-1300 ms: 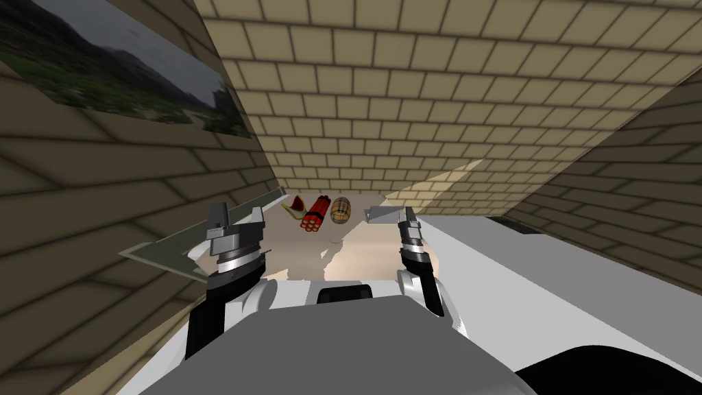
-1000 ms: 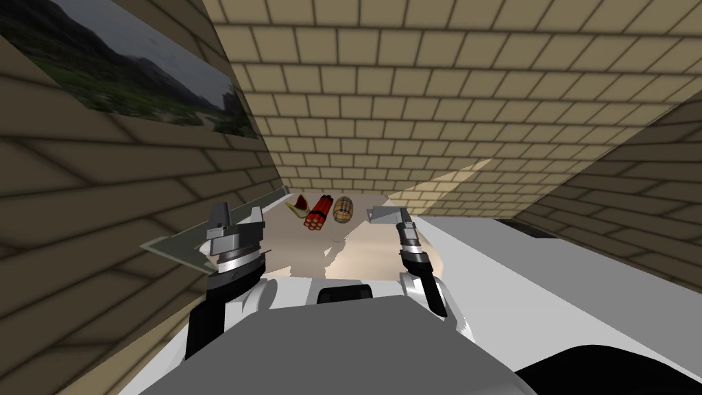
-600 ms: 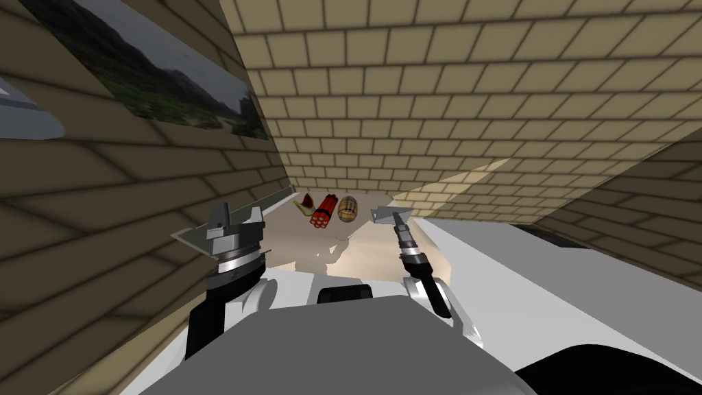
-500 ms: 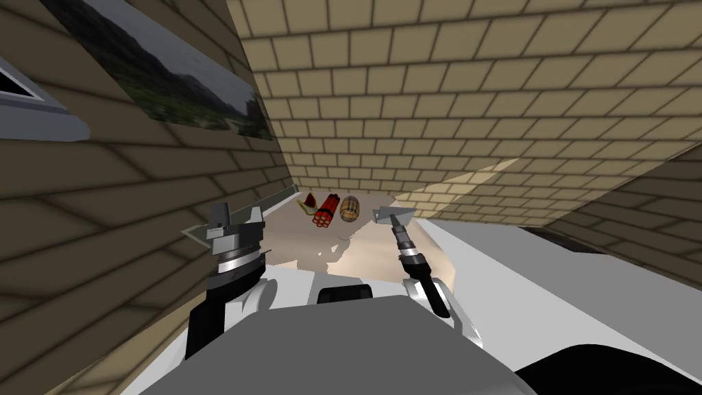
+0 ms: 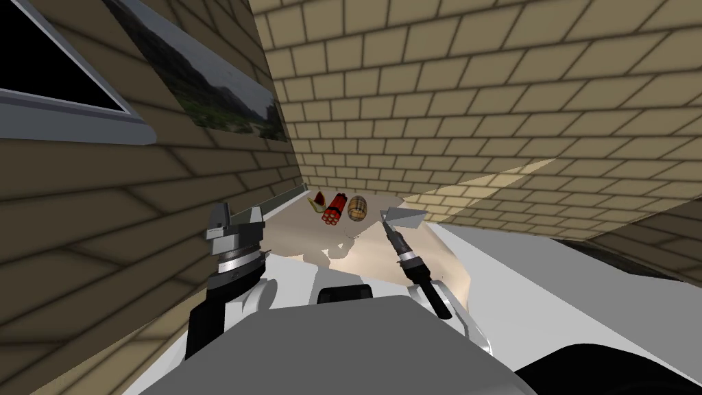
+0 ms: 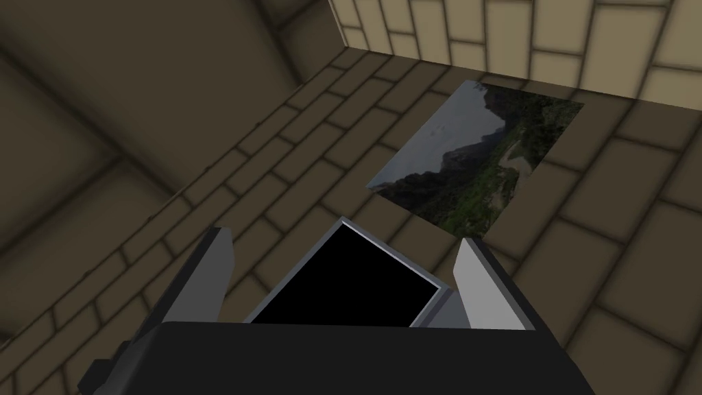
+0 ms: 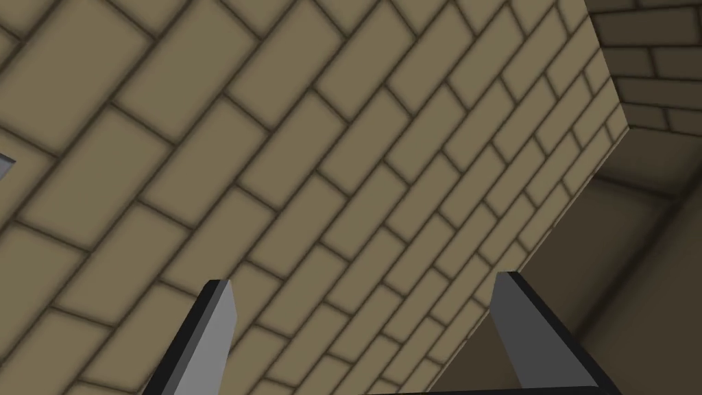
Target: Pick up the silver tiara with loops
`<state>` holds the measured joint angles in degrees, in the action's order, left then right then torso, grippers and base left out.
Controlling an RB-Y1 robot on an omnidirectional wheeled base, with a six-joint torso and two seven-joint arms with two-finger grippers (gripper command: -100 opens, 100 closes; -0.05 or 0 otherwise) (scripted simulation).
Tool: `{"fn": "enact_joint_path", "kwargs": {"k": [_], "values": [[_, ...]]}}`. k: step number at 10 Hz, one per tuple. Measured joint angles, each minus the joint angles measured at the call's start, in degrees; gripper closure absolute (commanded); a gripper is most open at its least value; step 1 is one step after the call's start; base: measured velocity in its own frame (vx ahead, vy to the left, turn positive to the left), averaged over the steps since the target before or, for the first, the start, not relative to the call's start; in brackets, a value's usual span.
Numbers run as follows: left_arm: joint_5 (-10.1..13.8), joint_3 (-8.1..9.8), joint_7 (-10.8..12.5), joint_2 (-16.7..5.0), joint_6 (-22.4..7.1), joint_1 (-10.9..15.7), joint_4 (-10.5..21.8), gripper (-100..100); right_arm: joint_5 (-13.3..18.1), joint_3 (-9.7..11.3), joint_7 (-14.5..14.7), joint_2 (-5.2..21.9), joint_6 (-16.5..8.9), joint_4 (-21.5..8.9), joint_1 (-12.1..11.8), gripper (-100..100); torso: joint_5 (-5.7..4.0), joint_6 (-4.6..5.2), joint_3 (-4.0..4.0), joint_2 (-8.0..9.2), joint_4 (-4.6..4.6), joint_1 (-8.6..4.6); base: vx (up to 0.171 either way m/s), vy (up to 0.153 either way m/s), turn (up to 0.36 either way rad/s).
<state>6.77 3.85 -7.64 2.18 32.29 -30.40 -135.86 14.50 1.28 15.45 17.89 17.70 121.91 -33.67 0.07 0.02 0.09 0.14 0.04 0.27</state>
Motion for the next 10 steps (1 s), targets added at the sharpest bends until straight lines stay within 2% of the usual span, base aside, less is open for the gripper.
{"fn": "enact_joint_path", "kwargs": {"k": [1, 2, 3, 5, 8, 9, 10], "values": [[0.00, 0.00, 0.00, 0.00, 0.00, 0.01, 0.00, 0, 0.57, 0.35, 1.25, 1.68, -0.74, -1.20, 0.00, -100, -0.01, -0.04, -0.05, -0.08, -0.02, -0.02, -0.013, 0.094, 0.259], [0.00, 0.00, 0.00, 0.00, 0.00, 0.01, 0.00, 0, 1.44, 0.96, 2.83, 3.44, -1.40, -2.23, -1.08, -100, 0.00, -0.03, -0.04, -0.05, -0.02, 0.03, -0.028, 0.067, 0.060], [0.00, 0.00, 0.00, 0.00, 0.00, 0.00, 0.00, 0, 1.97, 1.48, 4.00, 4.24, -2.10, -2.57, -1.36, -100, -0.01, 0.00, -0.01, -0.01, 0.00, -0.03, -0.023, 0.071, 0.151], [0.00, -0.01, 0.00, 0.00, 0.00, 0.01, 0.00, 0, 3.59, 3.00, 6.88, 7.59, -4.95, -3.52, -2.47, -100, 0.01, -0.04, -0.02, -0.03, -0.01, 0.07, -0.005, 0.094, 0.189], [0.00, 0.00, 0.00, 0.00, 0.00, 0.00, 0.00, 0, 5.21, 4.56, 10.59, 10.36, -7.07, -5.67, -3.06, -100, -0.01, 0.00, -0.08, -0.13, -0.03, -0.07, 0.013, 0.072, 0.131], [0.00, 0.00, 0.00, 0.00, 0.00, 0.00, 0.00, 0, 6.05, 5.33, 12.00, 11.13, -7.63, -7.32, -3.07, -100, -0.02, -0.02, -0.07, -0.12, -0.03, -0.06, 0.013, 0.054, 0.087], [0.00, 0.01, 0.00, 0.00, 0.00, -0.01, 0.00, 0, 6.30, 5.58, 12.81, 12.18, -8.38, -7.05, -3.69, -100, -0.01, 0.01, -0.07, -0.12, -0.03, -0.10, 0.030, 0.073, 0.168]]}}
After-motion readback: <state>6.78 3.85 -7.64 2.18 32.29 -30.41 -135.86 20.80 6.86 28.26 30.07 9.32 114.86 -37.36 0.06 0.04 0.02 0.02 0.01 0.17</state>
